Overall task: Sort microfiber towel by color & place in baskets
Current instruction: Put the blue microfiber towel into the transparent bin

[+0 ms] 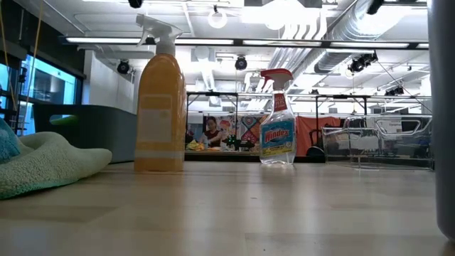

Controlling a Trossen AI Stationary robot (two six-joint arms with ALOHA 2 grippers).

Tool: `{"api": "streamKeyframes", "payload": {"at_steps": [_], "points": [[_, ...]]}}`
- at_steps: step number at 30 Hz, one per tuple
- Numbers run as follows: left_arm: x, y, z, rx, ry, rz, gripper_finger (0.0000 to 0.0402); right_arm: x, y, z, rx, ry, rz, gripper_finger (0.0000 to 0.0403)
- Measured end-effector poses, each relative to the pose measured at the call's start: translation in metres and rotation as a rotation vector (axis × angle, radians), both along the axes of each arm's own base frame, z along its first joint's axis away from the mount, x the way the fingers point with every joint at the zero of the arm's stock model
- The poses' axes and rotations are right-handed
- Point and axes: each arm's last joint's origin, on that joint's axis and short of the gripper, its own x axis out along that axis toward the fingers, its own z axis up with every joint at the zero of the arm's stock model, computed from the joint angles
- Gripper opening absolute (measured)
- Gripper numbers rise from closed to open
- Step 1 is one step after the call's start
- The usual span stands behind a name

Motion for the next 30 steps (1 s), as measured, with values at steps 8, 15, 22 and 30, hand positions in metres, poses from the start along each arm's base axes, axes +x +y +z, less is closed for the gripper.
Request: {"api": "streamKeyframes", "payload": {"at_steps": [8, 15, 22, 30], "points": [[-0.001, -0.001, -0.006, -0.010, 0.067, -0.047, 0.0223, 0.033, 0.000, 0.046, 0.103, 0.676, 0.030, 0.0048], [-0.001, -0.002, -0.014, -0.013, 0.148, -0.059, 0.0223, 0.039, 0.012, 0.050, 0.352, 1.258, 0.253, 0.0170], [-0.001, -0.002, -0.019, -0.016, 0.209, -0.056, 0.0223, 0.028, 0.061, 0.014, 0.517, 1.709, 0.447, 0.0195], [-0.001, -0.002, -0.020, 0.026, 0.212, -0.052, 0.0223, 0.017, 0.111, -0.021, 0.453, 1.708, 0.483, 0.0195]]}}
